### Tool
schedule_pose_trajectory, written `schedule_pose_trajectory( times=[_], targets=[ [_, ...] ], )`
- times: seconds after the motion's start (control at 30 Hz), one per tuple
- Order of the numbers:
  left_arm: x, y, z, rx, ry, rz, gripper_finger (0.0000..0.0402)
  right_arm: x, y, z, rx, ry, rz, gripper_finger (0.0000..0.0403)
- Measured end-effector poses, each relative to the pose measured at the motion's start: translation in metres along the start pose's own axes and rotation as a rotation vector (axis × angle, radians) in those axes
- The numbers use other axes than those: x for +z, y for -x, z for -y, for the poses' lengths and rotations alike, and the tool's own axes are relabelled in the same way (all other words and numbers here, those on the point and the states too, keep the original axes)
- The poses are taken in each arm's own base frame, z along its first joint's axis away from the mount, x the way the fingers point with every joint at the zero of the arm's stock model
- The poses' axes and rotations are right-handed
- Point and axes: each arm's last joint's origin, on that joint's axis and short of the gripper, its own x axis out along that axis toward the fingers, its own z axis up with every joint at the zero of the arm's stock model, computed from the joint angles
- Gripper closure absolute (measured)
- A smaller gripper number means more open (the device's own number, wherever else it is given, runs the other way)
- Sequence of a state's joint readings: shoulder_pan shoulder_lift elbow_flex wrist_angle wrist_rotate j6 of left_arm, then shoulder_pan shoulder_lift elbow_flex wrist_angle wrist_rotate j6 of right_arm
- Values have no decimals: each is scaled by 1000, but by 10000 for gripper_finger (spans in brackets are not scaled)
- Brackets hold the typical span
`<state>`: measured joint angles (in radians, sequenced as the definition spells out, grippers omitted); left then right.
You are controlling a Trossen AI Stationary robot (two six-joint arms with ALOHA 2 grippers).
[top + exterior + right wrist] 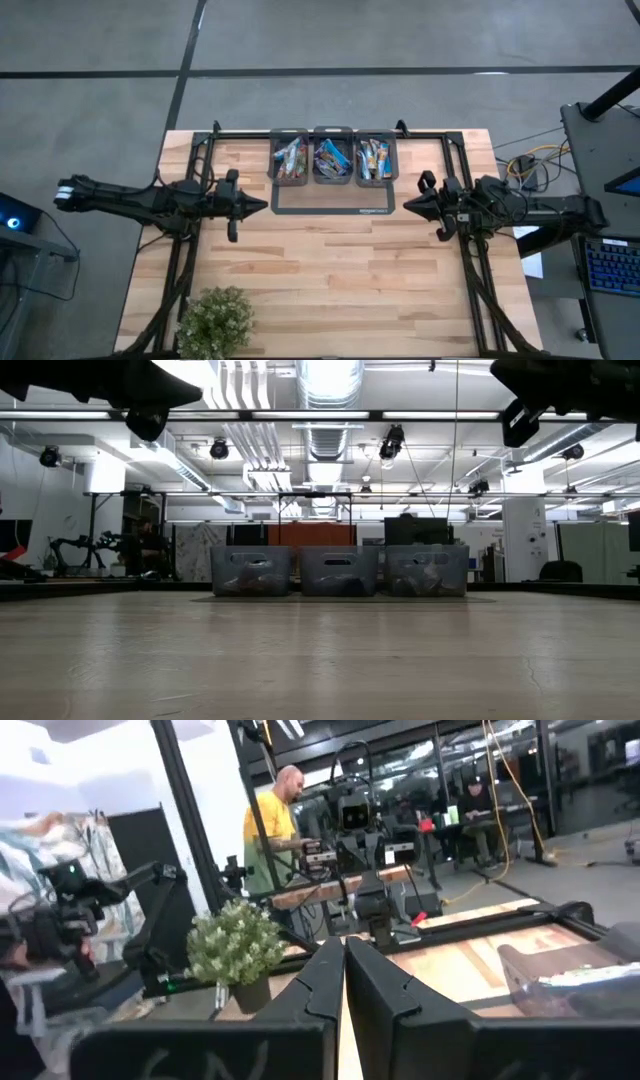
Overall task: Pick and place Granola Bars by type
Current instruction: Return to Home Position
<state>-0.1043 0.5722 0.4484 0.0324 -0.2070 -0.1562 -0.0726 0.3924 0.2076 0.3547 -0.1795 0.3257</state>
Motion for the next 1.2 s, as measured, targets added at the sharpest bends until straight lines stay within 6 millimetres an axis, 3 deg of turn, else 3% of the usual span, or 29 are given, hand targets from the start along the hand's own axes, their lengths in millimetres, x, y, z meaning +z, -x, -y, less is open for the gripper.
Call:
schedule_pose_trajectory(
  times=[0.73,1.0,1.2],
  targets=[
    [-43,28,-13,-15,52,92,401,-38,21,9,6,68,10,394],
    [-62,31,-16,-13,56,96,401,-37,25,7,14,155,45,394],
    [-63,34,-17,-19,57,127,401,-40,25,8,6,156,15,394]
  ],
)
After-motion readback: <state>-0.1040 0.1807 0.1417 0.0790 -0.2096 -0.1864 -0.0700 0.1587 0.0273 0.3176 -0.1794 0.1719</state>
